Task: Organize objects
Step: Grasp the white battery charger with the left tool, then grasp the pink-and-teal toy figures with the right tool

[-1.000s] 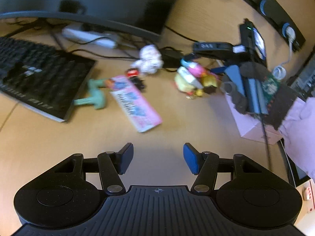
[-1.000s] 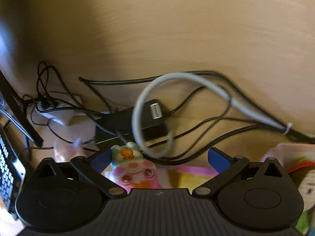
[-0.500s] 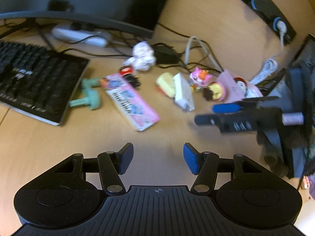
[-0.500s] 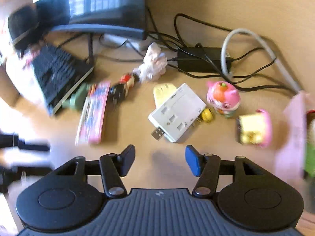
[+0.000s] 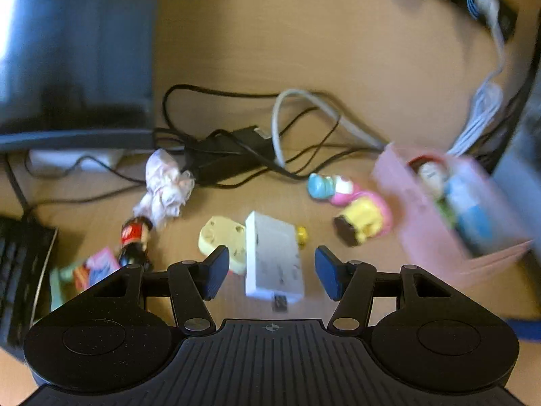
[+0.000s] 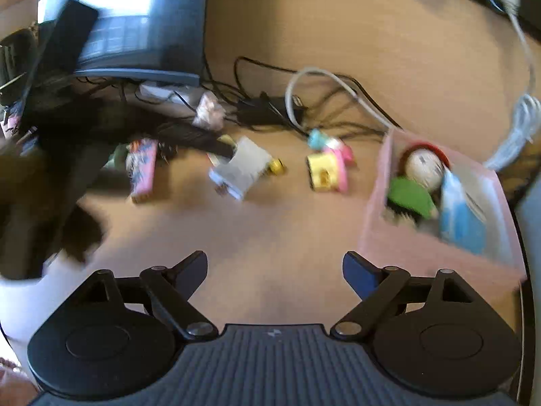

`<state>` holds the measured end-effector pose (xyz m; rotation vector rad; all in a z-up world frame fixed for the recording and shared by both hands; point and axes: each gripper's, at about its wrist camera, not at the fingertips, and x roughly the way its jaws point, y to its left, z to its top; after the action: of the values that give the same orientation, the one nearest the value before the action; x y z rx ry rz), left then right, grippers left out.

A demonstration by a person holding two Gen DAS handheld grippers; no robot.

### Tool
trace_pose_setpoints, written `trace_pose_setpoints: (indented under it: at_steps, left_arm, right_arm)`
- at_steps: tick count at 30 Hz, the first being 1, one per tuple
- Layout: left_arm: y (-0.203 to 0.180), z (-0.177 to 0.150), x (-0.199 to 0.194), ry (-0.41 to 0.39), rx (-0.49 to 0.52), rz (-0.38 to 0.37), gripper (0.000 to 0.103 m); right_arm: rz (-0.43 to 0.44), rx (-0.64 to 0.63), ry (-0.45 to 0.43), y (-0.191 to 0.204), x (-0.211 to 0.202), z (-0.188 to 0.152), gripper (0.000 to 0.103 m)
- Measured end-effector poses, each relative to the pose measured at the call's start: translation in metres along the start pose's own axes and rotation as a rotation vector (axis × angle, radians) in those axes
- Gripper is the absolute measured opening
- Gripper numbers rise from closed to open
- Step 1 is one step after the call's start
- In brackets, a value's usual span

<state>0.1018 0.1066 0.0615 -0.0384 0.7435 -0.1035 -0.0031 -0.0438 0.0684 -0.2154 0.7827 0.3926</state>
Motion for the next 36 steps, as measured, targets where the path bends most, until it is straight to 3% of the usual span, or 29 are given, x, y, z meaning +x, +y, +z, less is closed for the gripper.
trace_pose_setpoints:
  at_steps: [3,9,13,17,22,25,29,36]
  left_arm:
    - [-0.015,-0.002,0.028,0.049,0.054,0.059,0.061]
    - [-0.034,-0.013,0.053,0.071,0.203,0.184,0.061]
    - [-0.04,-0.01,0.06,0.032,0.257,0.217,0.056]
    - [-0.032,-0.006,0.045,-0.002,0.186,0.168,0.055]
    - [-0.015,-0.033,-0.015,0.009,0.087,0.059,0.053]
    - [-0.004,-0.06,-0.05,0.064,0.041,-0.001,0.053]
    - [0.01,-0.09,-0.083,0.108,-0.01,-0.022,0.053]
    - [0.04,-0.115,-0.117,0.113,-0.08,-0.033,0.053]
  right_arm:
    - [-0.012,0.027,0.01,-0.008,-0.007,-0.017,0.088]
    - [-0.034,0.038,-0.01,-0.026,-0.018,-0.038,0.089]
    - [-0.034,0.036,-0.016,-0.036,-0.016,-0.038,0.089]
    - [-0.026,0.015,-0.035,-0.039,-0.018,-0.038,0.089]
    - [0.0,-0.018,-0.066,-0.041,-0.009,-0.019,0.089]
    - [0.008,-0.036,-0.093,-0.037,0.005,0.007,0.089]
    - [-0.018,-0.071,-0.119,-0.025,0.039,0.056,0.089]
    - [-0.155,0.058,0.065,-0.027,0.155,0.127,0.088]
